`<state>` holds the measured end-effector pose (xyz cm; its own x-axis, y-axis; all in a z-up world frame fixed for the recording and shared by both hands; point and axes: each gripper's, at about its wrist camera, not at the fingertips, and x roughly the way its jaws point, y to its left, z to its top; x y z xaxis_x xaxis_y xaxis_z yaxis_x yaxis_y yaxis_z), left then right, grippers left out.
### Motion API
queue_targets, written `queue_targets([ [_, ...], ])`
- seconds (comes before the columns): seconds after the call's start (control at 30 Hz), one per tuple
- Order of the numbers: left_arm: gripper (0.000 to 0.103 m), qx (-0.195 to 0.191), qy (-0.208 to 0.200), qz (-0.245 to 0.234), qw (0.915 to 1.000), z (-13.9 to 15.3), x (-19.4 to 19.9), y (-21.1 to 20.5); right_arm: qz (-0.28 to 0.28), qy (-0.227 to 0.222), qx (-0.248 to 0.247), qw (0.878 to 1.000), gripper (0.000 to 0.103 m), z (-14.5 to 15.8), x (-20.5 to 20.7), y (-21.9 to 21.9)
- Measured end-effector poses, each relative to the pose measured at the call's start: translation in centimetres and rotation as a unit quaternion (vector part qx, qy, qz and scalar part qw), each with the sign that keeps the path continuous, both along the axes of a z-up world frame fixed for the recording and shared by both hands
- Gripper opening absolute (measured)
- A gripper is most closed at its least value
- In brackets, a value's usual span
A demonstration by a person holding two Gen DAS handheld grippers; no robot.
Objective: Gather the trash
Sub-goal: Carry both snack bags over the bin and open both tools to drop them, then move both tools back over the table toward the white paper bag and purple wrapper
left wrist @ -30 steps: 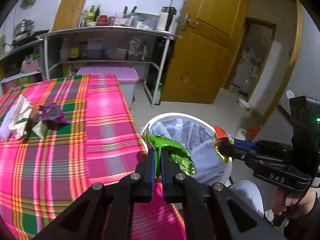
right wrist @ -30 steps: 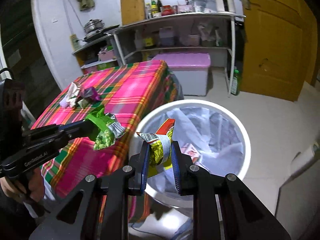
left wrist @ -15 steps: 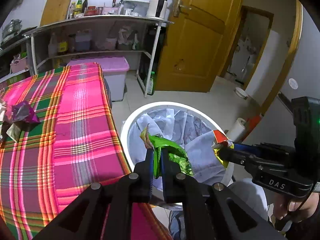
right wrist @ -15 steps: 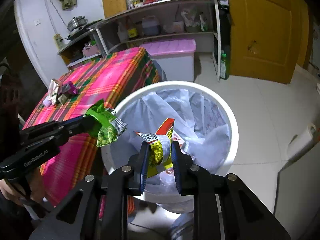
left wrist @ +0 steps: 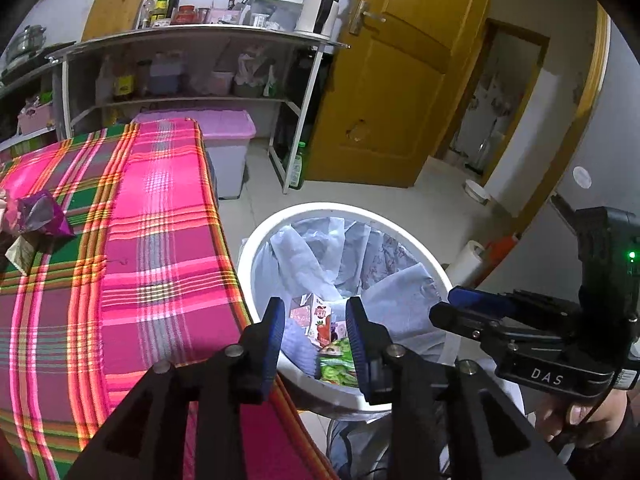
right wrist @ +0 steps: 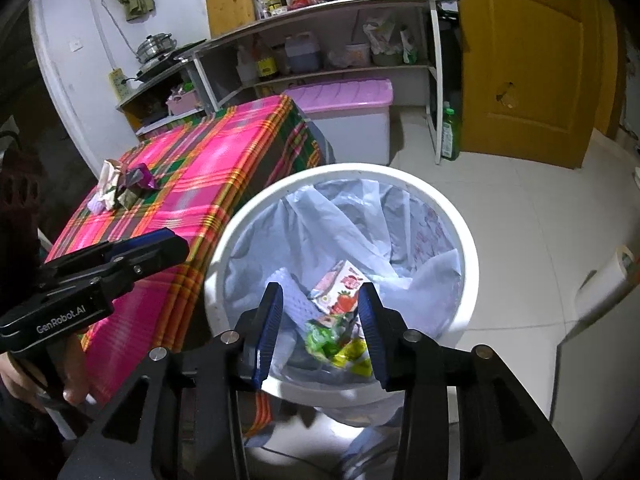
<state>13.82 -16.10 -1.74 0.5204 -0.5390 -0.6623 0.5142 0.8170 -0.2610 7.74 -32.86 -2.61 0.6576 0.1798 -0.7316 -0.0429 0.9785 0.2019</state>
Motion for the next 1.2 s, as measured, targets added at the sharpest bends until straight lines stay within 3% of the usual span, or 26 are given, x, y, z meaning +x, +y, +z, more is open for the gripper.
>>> queue_targets([
  [0.47,0.031,-0.004,-0.025,0.047,0.9986,1.9,-2.6,5.0,0.051,-0.038,0.007,0.998,0.040,2.5,-1.4,4.4],
  [1.13,0.031,0.002,-0.043,0.138,0.9895,2.8,-3.9,12.7,0.137,-0.044,-0.004,0.990,0.041,3.4,0.6,11.3],
  [1.2,0.031,0.002,-0.044,0.145,0.9884,2.9,-3.8,13.5,0.148,-0.045,-0.007,0.988,0.048,3.6,1.1,12.1],
])
